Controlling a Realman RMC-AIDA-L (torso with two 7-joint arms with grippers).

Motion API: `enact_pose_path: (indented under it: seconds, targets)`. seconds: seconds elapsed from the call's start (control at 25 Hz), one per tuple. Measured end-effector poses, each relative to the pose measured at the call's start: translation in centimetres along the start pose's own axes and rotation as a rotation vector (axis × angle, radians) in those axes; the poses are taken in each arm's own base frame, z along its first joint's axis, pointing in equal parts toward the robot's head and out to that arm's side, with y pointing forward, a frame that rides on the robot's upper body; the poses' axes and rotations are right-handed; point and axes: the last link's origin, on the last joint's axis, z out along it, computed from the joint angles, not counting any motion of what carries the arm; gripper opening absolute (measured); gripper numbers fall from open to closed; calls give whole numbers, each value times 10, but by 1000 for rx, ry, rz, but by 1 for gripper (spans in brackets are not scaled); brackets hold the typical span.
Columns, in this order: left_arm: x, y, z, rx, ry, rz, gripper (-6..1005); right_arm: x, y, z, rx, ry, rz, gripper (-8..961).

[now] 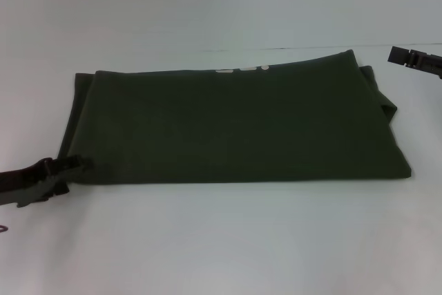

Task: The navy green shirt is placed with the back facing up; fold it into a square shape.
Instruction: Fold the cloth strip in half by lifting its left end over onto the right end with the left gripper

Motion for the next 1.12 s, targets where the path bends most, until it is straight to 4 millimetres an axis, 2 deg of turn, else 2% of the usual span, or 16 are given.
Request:
enact_pose_path:
  seconds: [0.52, 1.12]
  targets:
    - [16, 6, 2, 16, 35, 28, 885, -2, 0, 0, 1, -12, -2, 916]
    - [16, 14, 6, -17, 16, 34, 886, -1, 0, 0, -1, -12, 2, 917]
